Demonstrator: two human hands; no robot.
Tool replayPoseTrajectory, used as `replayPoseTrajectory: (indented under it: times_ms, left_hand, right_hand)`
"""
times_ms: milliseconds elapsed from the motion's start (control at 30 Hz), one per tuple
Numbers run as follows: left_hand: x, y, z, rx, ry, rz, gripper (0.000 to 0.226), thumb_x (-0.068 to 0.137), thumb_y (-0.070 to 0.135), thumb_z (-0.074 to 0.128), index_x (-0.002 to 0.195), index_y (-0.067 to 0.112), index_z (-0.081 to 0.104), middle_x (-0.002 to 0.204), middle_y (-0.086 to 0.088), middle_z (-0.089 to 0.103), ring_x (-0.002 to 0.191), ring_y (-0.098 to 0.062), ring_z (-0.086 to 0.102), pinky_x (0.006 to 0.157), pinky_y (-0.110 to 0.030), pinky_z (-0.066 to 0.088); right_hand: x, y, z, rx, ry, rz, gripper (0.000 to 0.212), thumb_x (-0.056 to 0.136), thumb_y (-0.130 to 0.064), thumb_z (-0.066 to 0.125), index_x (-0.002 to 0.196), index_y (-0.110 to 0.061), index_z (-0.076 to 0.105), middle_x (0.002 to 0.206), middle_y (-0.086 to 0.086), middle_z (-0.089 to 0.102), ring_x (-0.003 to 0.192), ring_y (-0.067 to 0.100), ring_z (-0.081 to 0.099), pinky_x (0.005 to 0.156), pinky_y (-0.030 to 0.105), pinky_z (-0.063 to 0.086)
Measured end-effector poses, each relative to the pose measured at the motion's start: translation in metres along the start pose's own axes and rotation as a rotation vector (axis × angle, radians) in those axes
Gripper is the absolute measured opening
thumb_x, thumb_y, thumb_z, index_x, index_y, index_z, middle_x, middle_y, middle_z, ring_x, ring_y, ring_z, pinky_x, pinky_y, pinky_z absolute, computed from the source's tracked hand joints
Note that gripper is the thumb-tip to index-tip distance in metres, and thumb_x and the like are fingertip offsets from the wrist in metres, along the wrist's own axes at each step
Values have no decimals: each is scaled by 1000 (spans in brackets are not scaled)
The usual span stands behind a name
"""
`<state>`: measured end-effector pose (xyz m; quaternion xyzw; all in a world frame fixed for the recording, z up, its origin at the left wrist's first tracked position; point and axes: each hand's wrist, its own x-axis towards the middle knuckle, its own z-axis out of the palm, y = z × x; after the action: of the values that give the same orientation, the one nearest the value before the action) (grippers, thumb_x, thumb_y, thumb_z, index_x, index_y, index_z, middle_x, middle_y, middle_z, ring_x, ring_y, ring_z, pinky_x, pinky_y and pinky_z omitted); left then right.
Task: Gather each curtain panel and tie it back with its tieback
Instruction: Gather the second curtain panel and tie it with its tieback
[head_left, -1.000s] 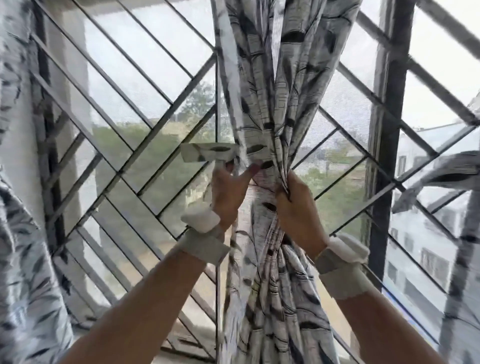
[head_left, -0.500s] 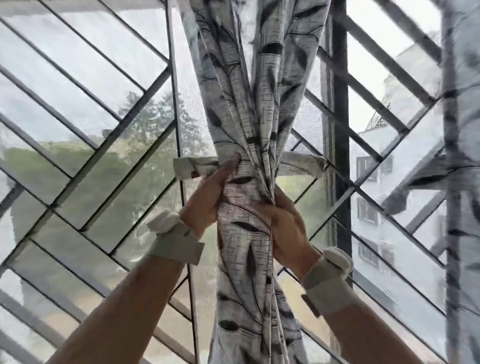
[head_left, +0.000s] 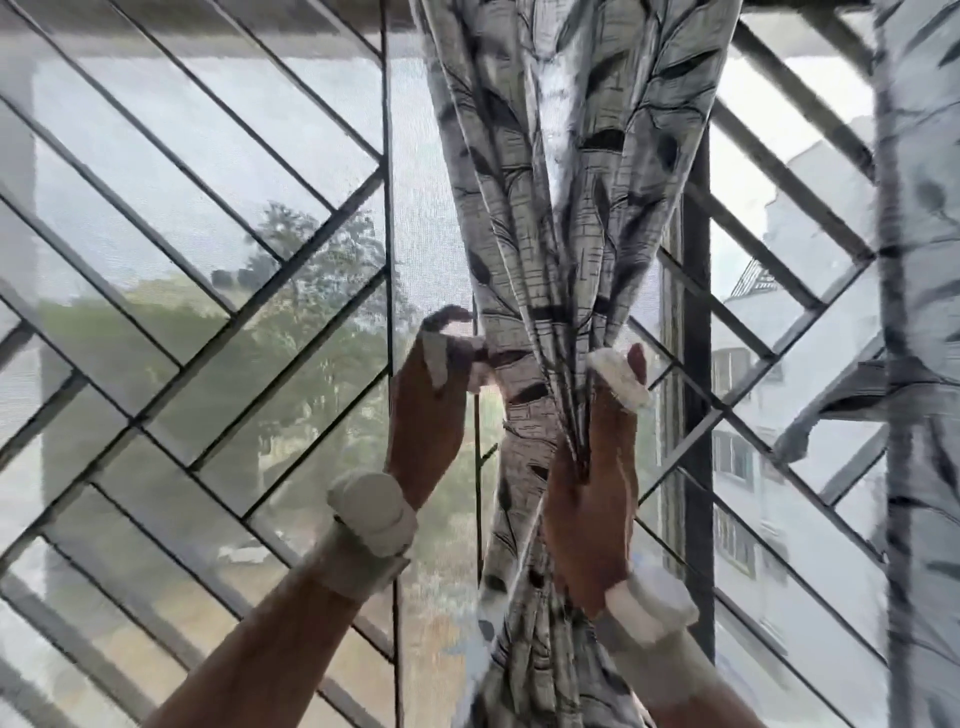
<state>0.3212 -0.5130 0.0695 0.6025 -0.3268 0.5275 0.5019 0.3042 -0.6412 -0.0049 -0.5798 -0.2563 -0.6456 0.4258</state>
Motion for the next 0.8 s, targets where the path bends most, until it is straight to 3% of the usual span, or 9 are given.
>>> replayPoseTrajectory:
  times_ms: [100, 167, 233, 300, 400, 500, 567, 733, 800]
  left_hand:
    - [2, 9, -14, -99, -220, 15, 10, 92, 16, 59, 100, 22, 60, 84, -5, 68, 72, -19, 65, 66, -34, 53]
    - [5, 13, -29, -195, -433, -44, 32, 79, 12, 74, 103, 24, 57, 96, -2, 70, 89, -21, 67, 79, -37, 55]
    - [9, 13, -43, -223, -676, -115, 52, 71, -6, 74, 111, 18, 50, 102, 11, 66, 99, -7, 63, 87, -21, 49]
    - [13, 20, -50, -106, -818, -111, 46, 78, -11, 65, 112, 15, 49, 102, 18, 62, 100, 1, 59, 89, -14, 45]
    - [20, 35, -48, 161, -677, 129, 16, 92, 7, 53, 104, 14, 61, 97, 9, 63, 94, 1, 60, 84, -12, 43]
    - [23, 43, -39, 305, -551, 341, 23, 92, 29, 52, 100, 15, 69, 112, 1, 56, 110, -8, 54, 96, -16, 38]
    - [26, 48, -32, 267, -583, 388, 26, 92, 25, 51, 100, 9, 70, 114, -1, 60, 110, -11, 57, 95, -19, 42]
    - [37, 55, -15, 355, -614, 271, 22, 88, 20, 61, 107, 13, 69, 93, 1, 72, 89, -10, 67, 80, -20, 50]
    - [37, 55, -11, 388, -646, 141, 30, 86, 18, 65, 117, 19, 63, 81, 8, 68, 82, -9, 67, 78, -22, 50]
  right_hand:
    - [3, -1, -4, 16, -96, -151, 55, 89, 20, 36, 143, 9, 28, 157, 14, 14, 146, 29, 19, 106, 52, 38]
    - [6, 5, -3, -31, -196, -218, 52, 93, 13, 26, 145, 5, 26, 161, 4, 6, 146, 33, 16, 108, 55, 35]
    - [8, 14, -3, -82, -263, -279, 54, 96, 4, 20, 149, -6, 22, 161, -5, 1, 147, 33, 11, 117, 42, 26]
    - [11, 21, -7, -125, -315, -268, 72, 85, 16, 29, 150, -13, 18, 162, -5, 0, 148, 31, 7, 118, 27, 22]
    - [14, 28, -10, -210, -392, -226, 101, 62, 38, 43, 150, -6, 19, 161, 4, 7, 148, 30, 5, 112, 10, 22]
    - [17, 33, -12, -215, -426, -241, 96, 68, 37, 51, 149, -3, 21, 160, 5, 10, 148, 30, 4, 112, 8, 14]
    - [18, 38, -13, -201, -426, -266, 90, 75, 30, 56, 149, -5, 20, 160, 5, 10, 148, 31, 4, 115, 12, 11]
    - [17, 45, -11, -152, -403, -269, 91, 77, 25, 60, 150, -11, 19, 161, -3, 5, 148, 33, 6, 117, 17, 13]
    - [16, 44, -13, -137, -389, -288, 73, 86, 15, 55, 148, -6, 23, 160, 1, 10, 147, 35, 8, 118, 20, 14]
